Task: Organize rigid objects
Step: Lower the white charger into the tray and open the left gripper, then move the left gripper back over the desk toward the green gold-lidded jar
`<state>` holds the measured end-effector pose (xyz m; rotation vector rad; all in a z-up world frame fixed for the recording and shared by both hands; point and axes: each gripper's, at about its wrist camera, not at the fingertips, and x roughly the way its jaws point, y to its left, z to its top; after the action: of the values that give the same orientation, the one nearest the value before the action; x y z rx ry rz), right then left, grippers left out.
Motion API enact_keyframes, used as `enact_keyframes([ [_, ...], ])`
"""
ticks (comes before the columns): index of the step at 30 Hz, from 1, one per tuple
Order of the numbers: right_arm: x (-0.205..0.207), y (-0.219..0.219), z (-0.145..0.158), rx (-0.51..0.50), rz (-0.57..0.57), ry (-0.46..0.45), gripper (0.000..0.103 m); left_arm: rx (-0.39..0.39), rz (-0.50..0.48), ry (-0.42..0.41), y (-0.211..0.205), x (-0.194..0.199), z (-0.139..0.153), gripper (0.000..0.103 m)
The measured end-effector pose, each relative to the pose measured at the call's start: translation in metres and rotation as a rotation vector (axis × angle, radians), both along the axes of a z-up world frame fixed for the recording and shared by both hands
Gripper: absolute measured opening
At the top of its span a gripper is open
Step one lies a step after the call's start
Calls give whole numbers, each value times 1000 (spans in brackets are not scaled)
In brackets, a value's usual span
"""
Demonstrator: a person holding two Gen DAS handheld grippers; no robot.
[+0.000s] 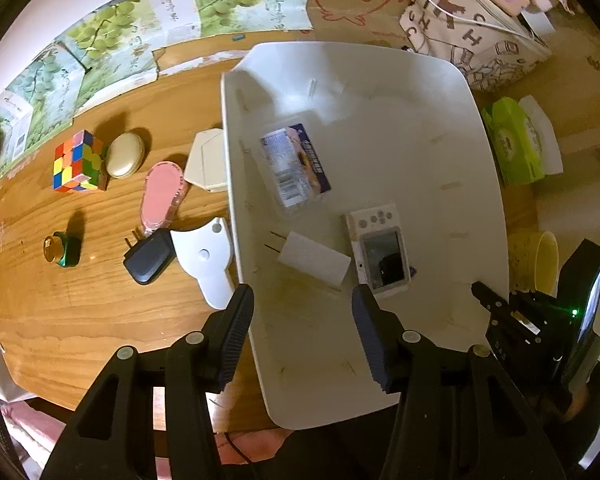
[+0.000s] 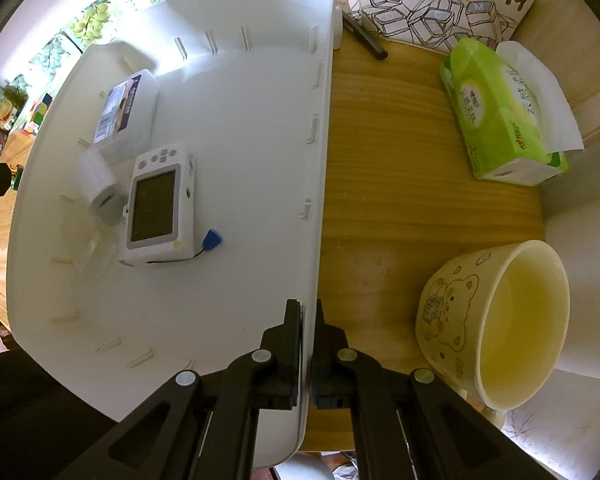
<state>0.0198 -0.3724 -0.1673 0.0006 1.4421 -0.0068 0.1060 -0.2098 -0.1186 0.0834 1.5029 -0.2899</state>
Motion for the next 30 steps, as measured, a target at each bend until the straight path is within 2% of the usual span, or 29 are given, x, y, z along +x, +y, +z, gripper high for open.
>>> enact_keyframes([
  [17, -5, 9, 2, -22, -4, -10, 5, -11, 159, -114, 62, 3, 12, 55],
  [28, -2, 6, 3, -17, -37, -6, 4, -15, 303, -100, 130, 2, 3, 55],
  [30, -1, 5, 3, -17, -44, -4, 4, -10, 335, -95, 146, 3, -1, 58],
])
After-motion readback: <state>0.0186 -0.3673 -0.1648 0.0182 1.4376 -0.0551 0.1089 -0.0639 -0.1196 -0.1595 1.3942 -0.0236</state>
